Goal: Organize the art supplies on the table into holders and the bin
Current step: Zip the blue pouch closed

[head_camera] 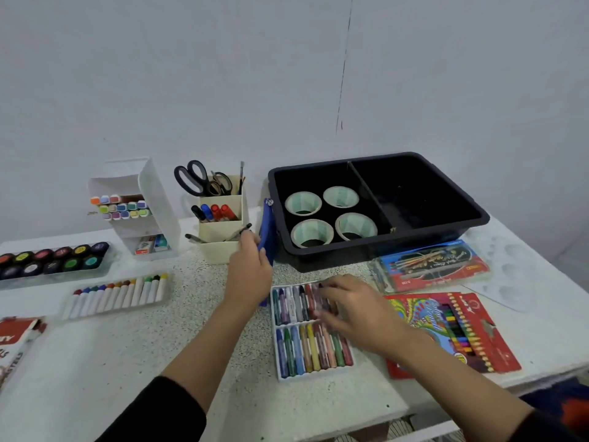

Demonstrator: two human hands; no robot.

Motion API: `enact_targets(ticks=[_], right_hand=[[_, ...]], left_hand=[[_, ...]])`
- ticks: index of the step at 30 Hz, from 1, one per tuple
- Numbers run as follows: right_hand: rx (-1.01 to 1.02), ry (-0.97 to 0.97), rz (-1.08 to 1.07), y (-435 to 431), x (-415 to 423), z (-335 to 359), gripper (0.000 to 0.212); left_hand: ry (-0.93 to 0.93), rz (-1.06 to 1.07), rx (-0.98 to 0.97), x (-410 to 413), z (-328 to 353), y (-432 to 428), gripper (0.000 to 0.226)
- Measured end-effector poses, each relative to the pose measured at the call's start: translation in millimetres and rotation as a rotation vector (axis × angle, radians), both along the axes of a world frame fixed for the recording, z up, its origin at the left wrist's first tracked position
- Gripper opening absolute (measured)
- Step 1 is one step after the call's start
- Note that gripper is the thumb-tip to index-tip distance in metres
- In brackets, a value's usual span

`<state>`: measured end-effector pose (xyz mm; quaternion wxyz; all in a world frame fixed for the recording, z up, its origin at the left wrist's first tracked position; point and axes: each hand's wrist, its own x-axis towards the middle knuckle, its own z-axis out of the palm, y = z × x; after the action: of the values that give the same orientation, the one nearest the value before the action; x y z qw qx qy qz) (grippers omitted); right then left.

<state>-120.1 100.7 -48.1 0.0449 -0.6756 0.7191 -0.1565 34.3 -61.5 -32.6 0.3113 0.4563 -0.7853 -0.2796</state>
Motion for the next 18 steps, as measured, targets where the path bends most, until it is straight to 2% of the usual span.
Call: enact_targets(ticks=[3, 6, 13, 18], right_hand=[[0.144, -0.021, 0.047, 6, 3, -5, 0.063], [0.238, -0.054, 0.099, 12, 5, -8, 0.071], [0.221, -0.076, 0.178, 17, 14, -15, 0.077], [0.186, -0.083, 0.282, 5, 37, -19, 0.075]], left_hand=[[-0.077, -0.043, 0.074, -17, -3, -5, 0.015], [-0.096, -0.094, 0.12, -26, -9, -4, 0.027], [-0.012, -0.237, 0.342, -22, -11, -21, 0.037], [-0.097, -0.303, 0.406, -13, 2, -25, 0.044]])
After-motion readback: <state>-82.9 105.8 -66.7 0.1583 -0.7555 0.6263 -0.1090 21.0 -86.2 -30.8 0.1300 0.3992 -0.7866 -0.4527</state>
